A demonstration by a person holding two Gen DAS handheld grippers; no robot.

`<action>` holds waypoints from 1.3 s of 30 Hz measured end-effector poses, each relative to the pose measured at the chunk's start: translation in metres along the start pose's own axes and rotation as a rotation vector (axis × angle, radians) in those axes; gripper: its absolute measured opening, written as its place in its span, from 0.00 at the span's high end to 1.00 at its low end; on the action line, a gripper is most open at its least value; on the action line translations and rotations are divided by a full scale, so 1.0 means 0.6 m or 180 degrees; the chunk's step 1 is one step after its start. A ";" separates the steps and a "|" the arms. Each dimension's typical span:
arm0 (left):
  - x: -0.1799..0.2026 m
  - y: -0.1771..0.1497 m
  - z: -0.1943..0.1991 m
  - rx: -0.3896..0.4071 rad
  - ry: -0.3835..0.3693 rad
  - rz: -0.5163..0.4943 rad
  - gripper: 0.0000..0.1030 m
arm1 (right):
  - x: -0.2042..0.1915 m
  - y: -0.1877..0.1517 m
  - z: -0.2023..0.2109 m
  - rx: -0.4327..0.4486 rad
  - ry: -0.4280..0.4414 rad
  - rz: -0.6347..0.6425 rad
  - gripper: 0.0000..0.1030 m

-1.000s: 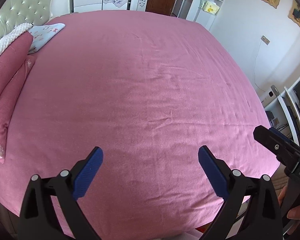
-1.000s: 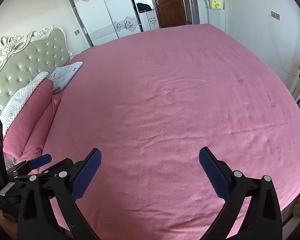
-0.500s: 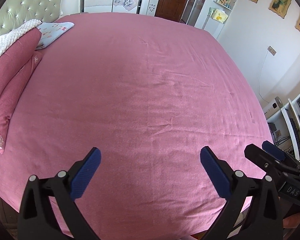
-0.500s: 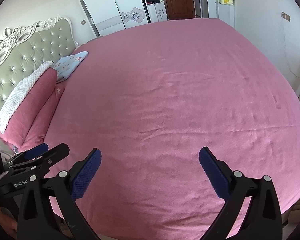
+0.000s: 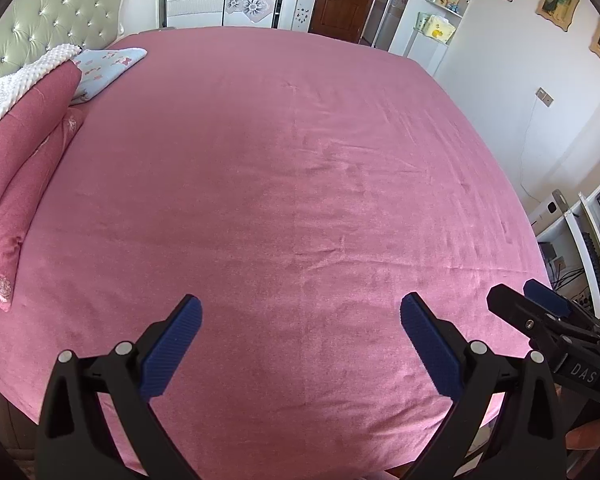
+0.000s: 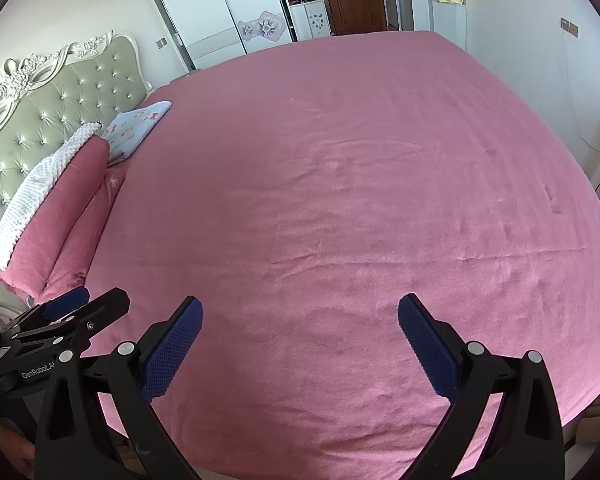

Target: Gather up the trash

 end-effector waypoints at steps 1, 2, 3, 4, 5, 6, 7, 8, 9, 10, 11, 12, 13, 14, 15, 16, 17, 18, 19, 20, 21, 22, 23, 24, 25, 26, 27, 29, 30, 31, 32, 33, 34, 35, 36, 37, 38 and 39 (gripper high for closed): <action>-0.001 0.000 0.000 -0.0001 -0.0010 0.0013 0.04 | 0.001 -0.001 -0.002 -0.0010 -0.0006 0.0002 0.08; -0.002 0.000 0.001 0.0003 -0.0033 0.0028 0.04 | 0.001 -0.002 -0.003 -0.0022 -0.0005 0.0003 0.08; -0.003 -0.001 0.001 0.0006 -0.0038 0.0042 0.04 | 0.001 -0.004 -0.005 -0.0032 -0.0007 -0.0001 0.08; -0.003 0.001 0.001 0.0002 -0.0038 0.0047 0.04 | 0.001 -0.004 -0.005 -0.0039 -0.0007 -0.0006 0.08; -0.004 0.001 0.001 -0.0001 -0.0046 0.0056 0.04 | 0.001 -0.005 -0.005 -0.0041 -0.0002 -0.0010 0.08; -0.005 0.003 0.000 -0.0005 -0.0056 0.0059 0.04 | 0.002 -0.005 -0.005 -0.0043 -0.0001 -0.0010 0.08; -0.006 0.004 0.001 -0.0001 -0.0053 0.0060 0.04 | 0.002 -0.005 -0.005 -0.0045 0.0000 -0.0008 0.08; -0.005 0.004 0.002 0.0011 -0.0050 0.0052 0.04 | 0.001 -0.005 -0.005 -0.0044 0.0004 -0.0004 0.08; -0.005 0.006 0.004 0.0028 -0.0036 0.0044 0.04 | 0.001 -0.005 -0.005 -0.0043 0.0009 -0.0001 0.08; -0.006 0.007 0.005 0.0032 -0.0017 0.0043 0.04 | 0.001 -0.005 -0.004 -0.0044 0.0011 0.0005 0.08; -0.007 0.009 0.005 0.0032 -0.0008 0.0049 0.04 | 0.000 -0.005 -0.004 -0.0044 0.0012 0.0011 0.08; -0.009 0.010 0.005 0.0032 -0.0006 0.0067 0.04 | 0.000 -0.006 -0.004 -0.0041 0.0015 0.0015 0.08; -0.011 0.011 0.005 0.0028 -0.0005 0.0079 0.04 | 0.001 -0.006 -0.004 -0.0041 0.0017 0.0017 0.08; -0.012 0.011 0.005 0.0025 0.0001 0.0089 0.04 | 0.000 -0.006 -0.004 -0.0042 0.0019 0.0017 0.08; -0.014 0.012 0.006 0.0027 0.0007 0.0093 0.04 | 0.001 -0.007 -0.004 -0.0041 0.0019 0.0012 0.08; -0.015 0.012 0.007 0.0035 0.0030 0.0088 0.04 | 0.002 -0.007 -0.004 -0.0041 0.0020 0.0007 0.08; -0.015 0.013 0.008 0.0043 0.0047 0.0083 0.04 | 0.002 -0.007 -0.004 -0.0041 0.0023 0.0001 0.08; -0.016 0.014 0.009 0.0045 0.0056 0.0079 0.04 | 0.001 -0.007 -0.004 -0.0043 0.0025 0.0000 0.08; -0.017 0.014 0.010 0.0045 0.0079 0.0078 0.04 | 0.002 -0.007 -0.004 -0.0047 0.0023 0.0003 0.08; -0.019 0.015 0.011 0.0051 0.0169 0.0071 0.04 | 0.002 -0.007 -0.004 -0.0055 0.0028 0.0004 0.08; -0.021 0.017 0.013 0.0061 0.0232 0.0051 0.04 | 0.002 -0.007 -0.004 -0.0058 0.0031 0.0004 0.08; -0.021 0.018 0.016 0.0079 0.0273 0.0021 0.04 | 0.003 -0.006 -0.003 -0.0059 0.0031 0.0007 0.08; -0.021 0.019 0.017 0.0095 0.0272 0.0007 0.04 | 0.002 -0.006 -0.003 -0.0062 0.0030 0.0012 0.08; -0.021 0.019 0.018 0.0101 0.0264 0.0009 0.04 | 0.001 -0.007 -0.003 -0.0067 0.0035 0.0017 0.08; -0.022 0.020 0.020 0.0105 0.0252 0.0011 0.04 | 0.001 -0.007 -0.003 -0.0074 0.0039 0.0021 0.08; -0.023 0.019 0.021 0.0112 0.0241 0.0014 0.04 | 0.001 -0.008 -0.004 -0.0078 0.0041 0.0024 0.08; -0.023 0.019 0.022 0.0121 0.0258 0.0003 0.04 | 0.001 -0.010 -0.004 -0.0080 0.0043 0.0030 0.08; -0.024 0.021 0.024 0.0131 0.0267 -0.0019 0.04 | -0.001 -0.011 -0.004 -0.0086 0.0045 0.0041 0.08; -0.023 0.022 0.024 0.0129 0.0256 -0.0019 0.04 | -0.002 -0.011 -0.003 -0.0086 0.0050 0.0040 0.08; -0.023 0.022 0.023 0.0121 0.0252 -0.0014 0.04 | -0.002 -0.011 -0.003 -0.0084 0.0052 0.0038 0.08; -0.023 0.022 0.024 0.0111 0.0252 -0.0004 0.04 | -0.001 -0.011 -0.002 -0.0081 0.0053 0.0039 0.08; -0.024 0.022 0.023 0.0089 0.0232 0.0014 0.04 | -0.001 -0.011 -0.002 -0.0080 0.0051 0.0041 0.08; -0.024 0.023 0.022 0.0077 0.0213 0.0031 0.04 | -0.001 -0.010 -0.003 -0.0081 0.0048 0.0043 0.08; -0.025 0.022 0.022 0.0069 0.0206 0.0045 0.04 | 0.000 -0.009 -0.003 -0.0084 0.0045 0.0040 0.08; -0.025 0.023 0.021 0.0060 0.0212 0.0052 0.04 | 0.001 -0.008 -0.003 -0.0087 0.0049 0.0031 0.08; -0.025 0.023 0.020 0.0051 0.0207 0.0058 0.04 | 0.001 -0.007 -0.003 -0.0085 0.0051 0.0025 0.08; -0.024 0.023 0.019 0.0046 0.0204 0.0061 0.04 | 0.002 -0.006 -0.003 -0.0079 0.0045 0.0021 0.08; -0.024 0.024 0.019 0.0043 0.0209 0.0059 0.04 | 0.003 -0.005 -0.003 -0.0074 0.0040 0.0019 0.08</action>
Point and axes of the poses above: each gripper's, at about its wrist camera, not at the fingertips, and z roughly against the way its jaws point, x to its right, y to its top, the point moved 5 cm from there along -z, roughly the way its jaws point, and after that the axes turned 10 degrees about -y, right-handed, at the moved point
